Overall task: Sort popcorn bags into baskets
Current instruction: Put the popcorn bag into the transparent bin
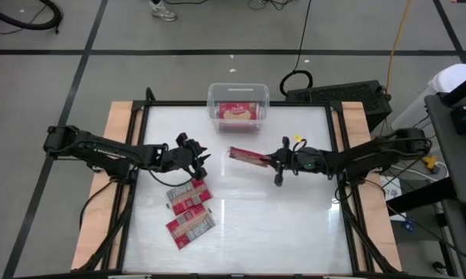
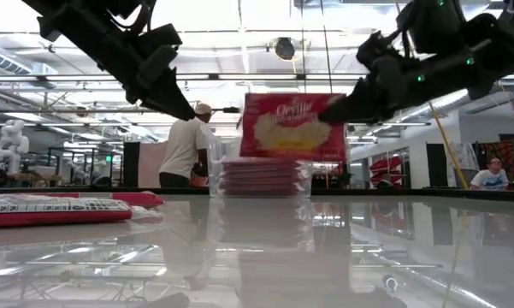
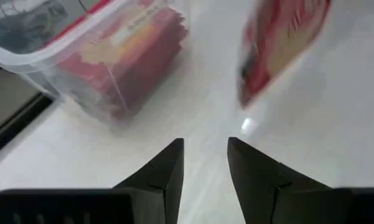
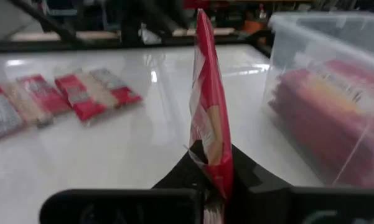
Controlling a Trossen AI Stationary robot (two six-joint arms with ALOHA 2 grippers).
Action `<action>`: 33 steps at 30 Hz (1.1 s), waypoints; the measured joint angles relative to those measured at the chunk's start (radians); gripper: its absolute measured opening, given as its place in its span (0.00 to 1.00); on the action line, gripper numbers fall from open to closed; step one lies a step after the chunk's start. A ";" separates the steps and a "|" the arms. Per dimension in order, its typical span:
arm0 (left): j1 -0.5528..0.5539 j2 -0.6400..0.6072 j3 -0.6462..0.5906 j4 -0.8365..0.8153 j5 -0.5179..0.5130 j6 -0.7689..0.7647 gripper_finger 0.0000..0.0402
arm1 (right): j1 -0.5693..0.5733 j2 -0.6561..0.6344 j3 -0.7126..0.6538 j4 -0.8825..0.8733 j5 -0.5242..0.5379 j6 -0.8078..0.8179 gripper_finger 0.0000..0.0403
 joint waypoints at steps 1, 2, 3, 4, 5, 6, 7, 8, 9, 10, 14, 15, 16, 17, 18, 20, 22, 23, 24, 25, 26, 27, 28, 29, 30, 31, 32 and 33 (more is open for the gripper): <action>-0.002 0.000 0.000 -0.001 0.001 0.007 0.32 | -0.002 -0.023 -0.002 -0.010 0.000 0.004 0.03; -0.005 0.000 0.000 -0.002 0.005 0.016 0.32 | -0.006 -0.053 -0.002 -0.041 -0.001 0.003 0.03; -0.007 0.000 0.000 0.003 0.011 0.020 0.32 | -0.010 -0.079 -0.001 -0.075 -0.005 0.003 0.03; -0.009 0.000 0.000 0.002 0.015 0.021 0.32 | -0.016 -0.103 0.007 -0.112 -0.007 0.001 0.03; -0.012 0.000 0.000 -0.002 0.016 0.023 0.32 | -0.023 -0.127 0.019 -0.147 -0.008 -0.001 0.03; -0.016 0.000 0.000 -0.003 0.016 0.023 0.32 | -0.030 -0.154 0.033 -0.192 -0.011 -0.003 0.03; -0.018 0.000 0.000 -0.003 0.016 0.023 0.32 | -0.039 -0.180 0.048 -0.239 -0.024 -0.013 0.03; -0.020 0.000 0.000 -0.004 0.016 0.024 0.32 | -0.051 -0.201 0.070 -0.279 -0.061 -0.034 0.03; -0.022 0.000 0.000 -0.007 0.016 0.023 0.32 | -0.063 -0.219 0.094 -0.315 -0.110 -0.061 0.03; -0.024 0.000 0.000 -0.010 0.016 0.021 0.32 | -0.073 -0.234 0.115 -0.351 -0.146 -0.081 0.03; -0.024 0.001 -0.022 0.023 0.018 0.000 0.32 | -0.124 -0.262 0.195 -0.432 -0.208 -0.135 0.03; -0.024 0.001 -0.034 0.035 0.018 -0.006 0.32 | -0.141 -0.264 0.212 -0.450 -0.218 -0.148 0.03; -0.024 0.002 -0.047 0.051 0.018 -0.012 0.32 | -0.159 -0.264 0.234 -0.458 -0.225 -0.163 0.03; -0.025 0.002 -0.062 0.072 0.018 -0.020 0.32 | -0.179 -0.263 0.254 -0.464 -0.232 -0.178 0.03; -0.028 0.002 -0.079 0.092 0.018 -0.032 0.32 | -0.201 -0.263 0.275 -0.477 -0.246 -0.191 0.03; -0.034 0.002 -0.114 0.133 0.018 -0.057 0.32 | -0.253 -0.253 0.321 -0.511 -0.311 -0.221 0.03; -0.046 0.002 -0.151 0.170 0.019 -0.082 0.32 | -0.311 -0.230 0.379 -0.555 -0.400 -0.246 0.03; -0.050 0.002 -0.169 0.194 0.019 -0.098 0.32 | -0.338 -0.217 0.403 -0.577 -0.437 -0.253 0.03; -0.053 0.002 -0.184 0.211 0.018 -0.114 0.32 | -0.363 -0.199 0.432 -0.587 -0.469 -0.263 0.03; -0.059 0.002 -0.199 0.226 0.018 -0.127 0.32 | -0.387 -0.178 0.461 -0.582 -0.501 -0.271 0.03; -0.066 0.002 -0.213 0.238 0.018 -0.141 0.32 | -0.412 -0.160 0.486 -0.579 -0.530 -0.282 0.03; -0.073 0.002 -0.225 0.250 0.018 -0.156 0.32 | -0.437 -0.142 0.512 -0.586 -0.557 -0.289 0.03; -0.078 0.002 -0.234 0.260 0.018 -0.170 0.32 | -0.460 -0.122 0.537 -0.589 -0.581 -0.293 0.03; -0.084 0.002 -0.239 0.261 0.018 -0.183 0.32 | -0.485 -0.099 0.563 -0.589 -0.596 -0.295 0.03; -0.090 0.002 -0.241 0.261 0.018 -0.194 0.32 | -0.509 -0.074 0.587 -0.589 -0.614 -0.296 0.03; -0.097 0.002 -0.242 0.261 0.018 -0.203 0.32 | -0.532 -0.049 0.609 -0.595 -0.636 -0.296 0.03; -0.104 0.002 -0.242 0.264 0.018 -0.206 0.32 | -0.554 -0.023 0.632 -0.601 -0.659 -0.295 0.03; -0.111 0.002 -0.242 0.273 0.018 -0.207 0.32 | -0.573 0.006 0.658 -0.610 -0.681 -0.297 0.03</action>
